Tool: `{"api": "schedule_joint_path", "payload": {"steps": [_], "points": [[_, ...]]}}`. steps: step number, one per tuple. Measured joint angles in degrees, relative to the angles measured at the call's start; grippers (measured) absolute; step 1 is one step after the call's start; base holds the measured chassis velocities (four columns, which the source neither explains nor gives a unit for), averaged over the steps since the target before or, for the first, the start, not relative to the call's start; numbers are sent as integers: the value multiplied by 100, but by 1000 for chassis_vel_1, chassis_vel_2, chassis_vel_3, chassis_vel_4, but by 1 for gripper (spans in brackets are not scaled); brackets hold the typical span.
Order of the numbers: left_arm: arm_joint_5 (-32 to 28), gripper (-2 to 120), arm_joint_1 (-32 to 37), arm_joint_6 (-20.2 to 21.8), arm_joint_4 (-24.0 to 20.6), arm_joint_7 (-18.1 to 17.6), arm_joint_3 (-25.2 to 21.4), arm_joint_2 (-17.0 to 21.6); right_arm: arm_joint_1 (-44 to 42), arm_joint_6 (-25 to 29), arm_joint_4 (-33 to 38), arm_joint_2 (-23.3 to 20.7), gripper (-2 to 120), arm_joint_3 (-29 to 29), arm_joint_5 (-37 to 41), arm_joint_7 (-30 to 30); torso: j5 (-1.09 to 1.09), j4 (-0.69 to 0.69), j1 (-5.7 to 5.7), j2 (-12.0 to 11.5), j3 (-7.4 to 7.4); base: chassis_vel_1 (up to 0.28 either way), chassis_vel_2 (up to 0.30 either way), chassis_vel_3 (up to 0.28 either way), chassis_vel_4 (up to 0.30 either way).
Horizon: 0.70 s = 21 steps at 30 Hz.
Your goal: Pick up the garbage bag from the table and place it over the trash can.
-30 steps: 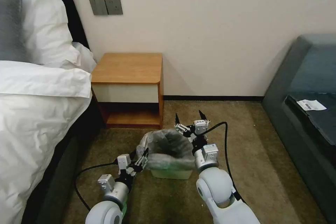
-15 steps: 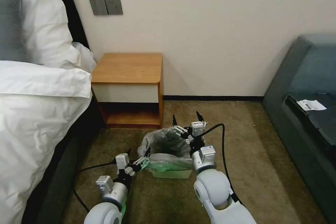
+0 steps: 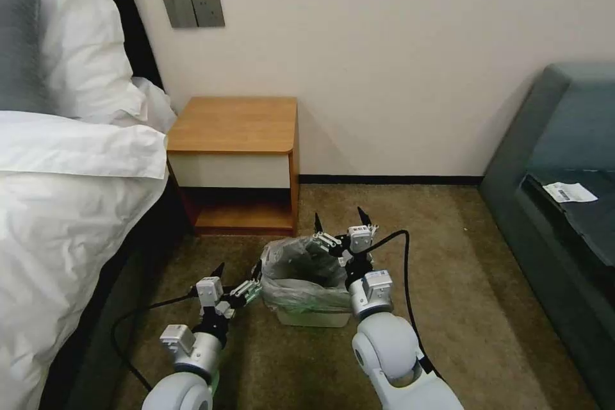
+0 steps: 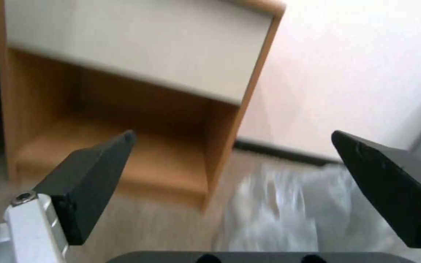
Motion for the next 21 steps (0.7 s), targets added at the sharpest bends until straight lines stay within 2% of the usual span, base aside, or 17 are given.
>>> {"api": "schedule_joint_path", "payload": {"steps": [1, 4, 6, 8, 11, 13, 16, 17, 18, 19, 20, 21], "points": [[0, 100, 0, 0, 0, 0, 0, 0, 0, 0, 0, 0, 100, 0, 0, 0, 0, 0, 0, 0, 0, 0, 0, 0, 0], [314, 100, -368, -617, 515, 197, -20, -28, -121, 717, -233, 104, 100, 182, -398, -74, -24, 4, 0, 0, -1, 0, 0, 0, 0], [354, 100, -404, -697, 580, 205, -25, -30, -140, 826, -284, 120, 100, 218, -475, -102, -26, 5, 0, 0, -1, 0, 0, 0, 0], [507, 100, -563, -996, 874, 220, -39, -42, -195, 1152, -474, 156, 100, 354, -714, -152, -28, 7, 0, 0, 0, 0, 0, 0, 0], [523, 100, -620, -1084, 985, 200, -41, -43, -247, 1357, -644, 153, 100, 430, -810, -171, -28, 4, 0, -1, -1, 0, 0, 0, 0], [500, 100, -617, -1109, 1022, 165, -28, -34, -311, 1514, -809, 153, 100, 506, -864, -173, -27, -3, 0, -1, -1, 0, 0, 0, 0], [481, 100, -605, -1116, 998, 164, -18, -33, -296, 1556, -854, 154, 100, 531, -867, -187, -26, -5, 0, -1, -1, 0, 0, 0, 0], [475, 100, -615, -1141, 985, 172, -15, -39, -264, 1586, -882, 155, 100, 552, -868, -188, -22, -8, 0, -1, -1, 0, 0, 0, 0], [471, 100, -629, -1169, 985, 177, -15, -46, -233, 1612, -896, 155, 100, 571, -869, -193, -7, -8, 0, -1, 0, 0, 0, 0, 0], [471, 100, -629, -1169, 985, 177, -15, -46, -233, 1612, -896, 155, 100, 571, -869, -193, -7, -8, 0, -1, 0, 0, 0, 0, 0], [470, 100, -652, -1208, 984, 188, -16, -57, -174, 1663, -910, 157, 100, 607, -872, -196, 15, -4, 0, -1, 0, 0, 0, 0, 0], [470, 100, -672, -1231, 982, 199, -18, -64, -138, 1701, -917, 161, 100, 634, -872, -197, 22, -1, 0, -1, 0, 0, 0, 0, 0]]}}
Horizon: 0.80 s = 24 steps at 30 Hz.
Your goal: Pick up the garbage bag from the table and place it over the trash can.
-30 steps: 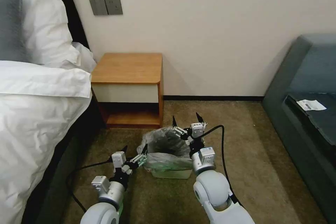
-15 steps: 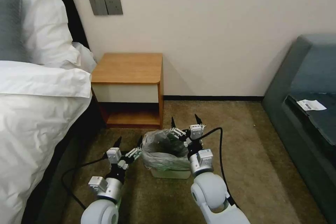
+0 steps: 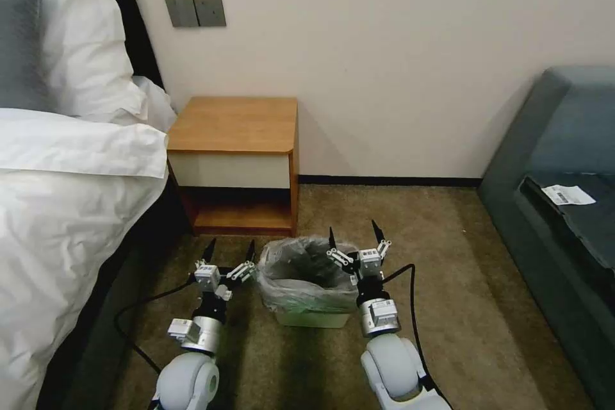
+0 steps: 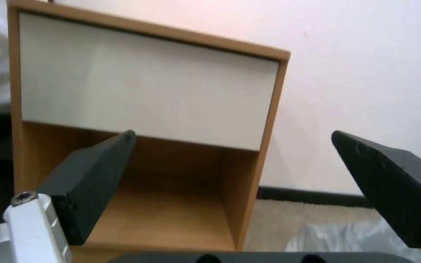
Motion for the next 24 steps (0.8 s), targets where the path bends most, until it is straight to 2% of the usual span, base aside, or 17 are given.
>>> {"api": "schedule_joint_path", "payload": {"steps": [3, 6, 8, 10, 12, 24], "points": [[-1, 100, -19, -31, 1, 15, 0, -5, 33, 43, -14, 45, 100, 81, 13, 4, 1, 0, 0, 0, 1, 0, 0, 0, 0], [-2, 100, -36, -58, 30, 29, -2, -4, 45, 86, -27, 121, 100, 218, 22, 0, -10, 1, 0, 0, 0, 0, 0, 0, 0], [-2, 100, -47, -69, 54, 36, -8, 11, 26, 157, -58, 102, 100, 330, 30, -77, 3, 0, 0, 0, 1, 0, 0, 0, 0], [-2, 100, -53, -76, 67, 37, -9, 13, 22, 189, -69, 66, 100, 405, 36, -125, -2, 0, 0, 0, 1, 0, 0, 0, 0], [-2, 100, -62, -87, 77, 39, -11, 10, 9, 225, -69, 8, 100, 538, 66, -193, -15, 0, 0, 0, 0, 0, 0, 0, 0], [78, 100, -97, -223, 159, -10, -12, -26, -39, 425, -189, -63, 100, 884, 104, -382, -20, 0, 0, 0, 0, 0, 0, 0, 0]]}}
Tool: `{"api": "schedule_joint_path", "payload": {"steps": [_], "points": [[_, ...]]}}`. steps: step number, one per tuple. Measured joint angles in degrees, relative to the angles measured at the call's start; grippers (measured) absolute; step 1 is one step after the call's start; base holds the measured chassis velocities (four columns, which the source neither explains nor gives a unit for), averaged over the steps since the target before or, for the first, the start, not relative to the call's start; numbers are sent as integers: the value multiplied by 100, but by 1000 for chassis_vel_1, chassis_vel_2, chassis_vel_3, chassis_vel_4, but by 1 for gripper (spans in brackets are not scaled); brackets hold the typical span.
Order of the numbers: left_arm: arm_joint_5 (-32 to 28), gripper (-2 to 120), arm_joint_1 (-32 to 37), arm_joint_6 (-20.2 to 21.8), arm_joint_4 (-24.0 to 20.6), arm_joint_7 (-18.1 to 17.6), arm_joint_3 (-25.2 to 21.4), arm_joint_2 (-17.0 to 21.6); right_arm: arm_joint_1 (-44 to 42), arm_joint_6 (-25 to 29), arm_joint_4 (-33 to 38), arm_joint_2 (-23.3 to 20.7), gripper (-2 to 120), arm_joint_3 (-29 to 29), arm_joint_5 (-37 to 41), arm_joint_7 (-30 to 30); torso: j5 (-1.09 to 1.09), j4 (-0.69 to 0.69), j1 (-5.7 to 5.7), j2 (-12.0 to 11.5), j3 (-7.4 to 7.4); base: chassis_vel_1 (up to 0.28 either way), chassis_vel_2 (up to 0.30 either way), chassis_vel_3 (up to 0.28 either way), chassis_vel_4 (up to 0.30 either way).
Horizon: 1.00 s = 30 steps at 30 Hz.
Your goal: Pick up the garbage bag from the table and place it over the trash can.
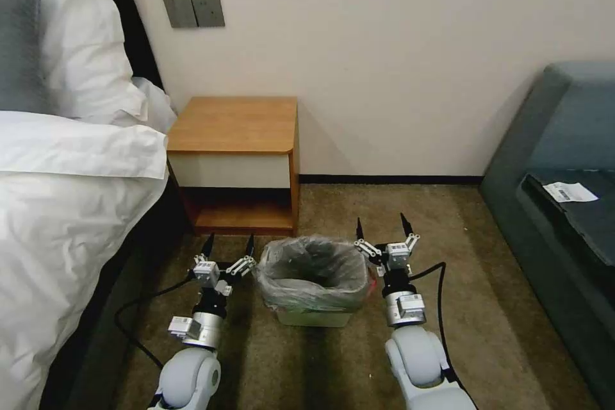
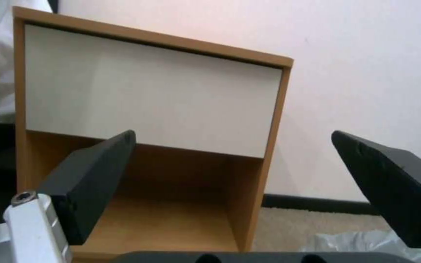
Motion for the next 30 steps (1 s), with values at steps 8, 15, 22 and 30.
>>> {"api": "schedule_joint_path", "payload": {"steps": [8, 15, 22, 30], "points": [[21, 100, 0, 0, 0, -28, -2, 3, -8, 13, -7, 8, 100, 20, 8, -27, -2, 0, 0, 0, 0, 0, 0, 0, 0], [22, 100, 0, 0, 0, -31, -4, 4, -8, 13, -7, 9, 100, 20, 10, -27, -2, 0, 0, 0, 0, 0, 0, 0, 0], [23, 100, 0, 1, 0, -35, -4, 7, -6, 12, -6, 11, 100, 18, 11, -27, -2, 0, 0, 0, 0, 0, 0, 0, 0], [23, 100, 1, 4, 0, -36, -4, 7, -3, 9, -4, 13, 100, 16, 11, -26, -2, 1, 0, 0, 0, 0, 0, 0, 0]]}}
